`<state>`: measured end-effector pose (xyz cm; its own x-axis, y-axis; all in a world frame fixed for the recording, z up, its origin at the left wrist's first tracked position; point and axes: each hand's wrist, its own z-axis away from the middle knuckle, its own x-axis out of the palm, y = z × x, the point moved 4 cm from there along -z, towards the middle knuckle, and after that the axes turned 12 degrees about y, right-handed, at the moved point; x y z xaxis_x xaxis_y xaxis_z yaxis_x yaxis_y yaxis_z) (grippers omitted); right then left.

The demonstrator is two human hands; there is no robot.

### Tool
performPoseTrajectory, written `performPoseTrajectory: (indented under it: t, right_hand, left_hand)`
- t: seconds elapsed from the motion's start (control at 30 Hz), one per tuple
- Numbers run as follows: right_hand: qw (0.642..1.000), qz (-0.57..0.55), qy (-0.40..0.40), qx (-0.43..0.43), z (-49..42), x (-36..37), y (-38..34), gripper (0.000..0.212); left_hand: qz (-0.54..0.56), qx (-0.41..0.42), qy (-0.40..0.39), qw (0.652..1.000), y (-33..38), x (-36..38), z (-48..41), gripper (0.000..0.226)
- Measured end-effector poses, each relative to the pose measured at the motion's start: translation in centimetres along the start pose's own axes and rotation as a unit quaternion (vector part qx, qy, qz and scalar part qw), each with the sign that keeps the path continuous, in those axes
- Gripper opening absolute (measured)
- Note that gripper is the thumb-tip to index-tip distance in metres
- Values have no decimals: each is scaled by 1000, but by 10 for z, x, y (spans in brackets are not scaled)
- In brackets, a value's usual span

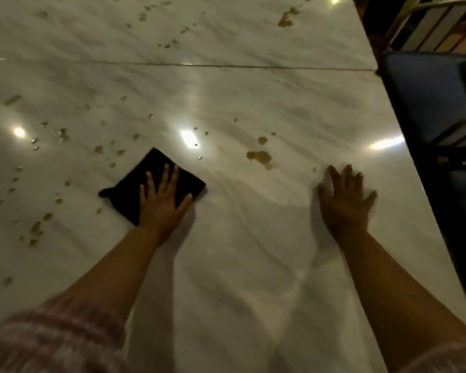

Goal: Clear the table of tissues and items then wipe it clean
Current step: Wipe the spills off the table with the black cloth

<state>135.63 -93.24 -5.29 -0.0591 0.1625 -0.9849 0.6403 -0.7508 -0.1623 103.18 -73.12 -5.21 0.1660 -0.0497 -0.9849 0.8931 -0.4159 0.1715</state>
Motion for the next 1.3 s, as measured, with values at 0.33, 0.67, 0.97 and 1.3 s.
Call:
performPoseTrajectory:
  t: [0.33,0.67,0.97,1.3]
  right_hand:
    - [999,-14,34,23,-1,-4,-1,63]
    - [999,-6,40,26,-1,0,1,59]
    - [999,5,29,22,-2,2,-1,64]
    - [999,-30,33,26,-4,0,1,56]
  left_hand:
    - [89,340,-54,935,119,16,-18,62]
    - [39,-27,2,999,83,18,-198,72]
    - [68,256,9,964,93,16,-88,81]
    - [50,199,-20,979,216,37,-115,69]
